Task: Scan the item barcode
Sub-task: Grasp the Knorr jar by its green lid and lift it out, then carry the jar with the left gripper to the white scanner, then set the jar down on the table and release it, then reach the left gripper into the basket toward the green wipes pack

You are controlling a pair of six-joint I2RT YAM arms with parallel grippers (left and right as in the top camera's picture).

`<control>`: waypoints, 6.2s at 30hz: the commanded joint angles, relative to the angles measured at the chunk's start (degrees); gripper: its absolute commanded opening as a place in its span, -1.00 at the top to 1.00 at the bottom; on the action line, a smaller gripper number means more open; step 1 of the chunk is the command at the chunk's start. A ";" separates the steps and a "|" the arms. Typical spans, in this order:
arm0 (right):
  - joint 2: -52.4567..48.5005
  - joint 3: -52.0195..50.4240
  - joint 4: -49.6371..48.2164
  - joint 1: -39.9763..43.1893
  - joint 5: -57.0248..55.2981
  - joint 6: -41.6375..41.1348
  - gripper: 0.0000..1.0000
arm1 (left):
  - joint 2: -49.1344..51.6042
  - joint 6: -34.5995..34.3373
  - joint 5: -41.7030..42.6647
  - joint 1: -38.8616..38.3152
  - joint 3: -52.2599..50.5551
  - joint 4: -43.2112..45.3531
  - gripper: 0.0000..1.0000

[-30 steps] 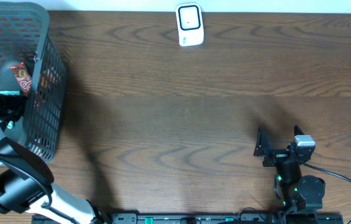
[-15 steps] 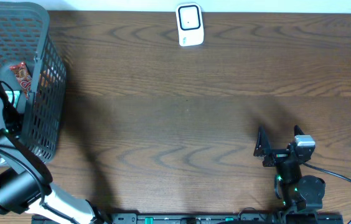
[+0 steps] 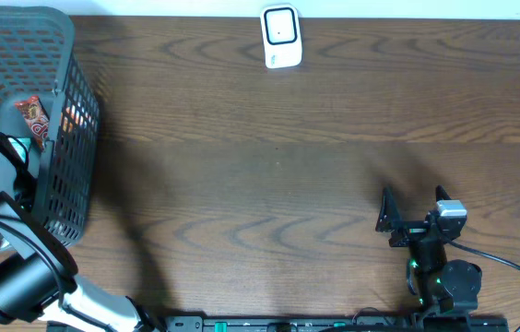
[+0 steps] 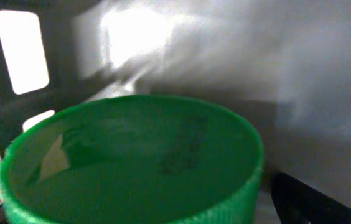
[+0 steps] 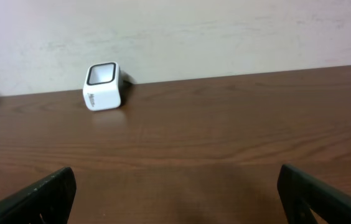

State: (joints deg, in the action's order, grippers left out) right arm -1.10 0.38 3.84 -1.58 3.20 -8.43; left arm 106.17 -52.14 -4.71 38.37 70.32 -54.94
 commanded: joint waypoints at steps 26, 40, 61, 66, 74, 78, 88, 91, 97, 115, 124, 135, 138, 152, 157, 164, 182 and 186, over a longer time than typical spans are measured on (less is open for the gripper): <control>0.07 -0.04 0.24 -0.61 -0.11 0.59 -0.99 | 1.62 3.87 -9.77 0.31 1.29 0.02 -0.42; 0.07 -0.04 0.24 -0.61 -0.09 0.59 -0.99 | -3.15 7.56 -11.47 0.31 23.80 -13.55 -0.38; 0.07 -0.04 0.24 -0.61 -0.11 0.59 -0.99 | -30.38 9.20 -16.28 -32.61 32.06 -10.05 -0.38; 0.07 -0.04 0.24 -0.61 -0.09 0.59 -0.99 | -26.32 4.15 -29.38 -48.54 32.02 -9.92 -0.38; 0.07 -0.04 0.24 -0.61 -0.11 0.59 -0.99 | -17.25 -11.69 -44.92 -66.05 29.66 -10.51 -0.39; 0.07 -0.04 0.24 -0.61 -0.09 0.59 -0.98 | -11.72 -18.38 -51.23 -71.95 26.56 -10.08 -0.38; 0.07 -0.04 0.24 -0.61 -0.11 0.59 -0.98 | 4.55 -39.34 -60.92 -81.92 19.96 -10.08 -0.39; 0.07 -0.04 0.24 -0.61 -0.09 0.59 -0.99 | 8.48 -43.82 -60.94 -82.97 19.82 -9.44 -0.40; 0.07 -0.04 0.24 -0.61 -0.11 0.59 -0.99 | 15.26 -43.98 -62.82 -83.10 19.82 -1.44 -0.39; 0.07 -0.04 0.24 -0.61 -0.09 0.59 -0.99 | 29.31 -43.93 -71.21 -81.70 19.82 6.86 -0.54; 0.07 -0.04 0.24 -0.61 -0.11 0.59 -0.99 | 30.10 -38.77 -76.72 -81.33 19.85 7.48 -0.96; 0.07 -0.04 0.24 -0.61 -0.09 0.59 -0.99 | 14.97 -22.10 -82.75 -84.11 20.68 2.49 -0.95; 0.07 -0.04 0.24 -0.61 -0.11 0.59 -0.99 | 6.75 -16.68 -76.59 -85.13 20.72 2.71 -0.96; 0.07 -0.04 0.24 -0.61 -0.11 0.59 -0.99 | -29.00 34.95 -23.98 -58.64 22.67 3.17 -0.96; 0.07 -0.04 0.24 -0.61 -0.09 0.59 -0.99 | -35.15 32.24 -6.16 -33.40 22.67 -1.55 -0.96; 0.07 -0.04 0.24 -0.61 -0.09 0.59 -0.98 | -33.83 31.45 -1.07 -12.57 22.53 -3.28 -0.96; 0.07 -0.04 0.24 -0.61 -0.09 0.59 -0.98 | -19.76 11.87 -4.35 -6.82 2.71 16.11 -0.96; 0.07 -0.04 0.24 -0.61 -0.09 0.59 -0.99 | -17.66 7.50 -4.33 -5.11 -1.99 19.71 -0.96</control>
State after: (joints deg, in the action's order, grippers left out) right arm -1.10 0.38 3.84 -1.58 3.18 -8.43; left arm 86.59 -39.46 -7.84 31.62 71.44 -36.80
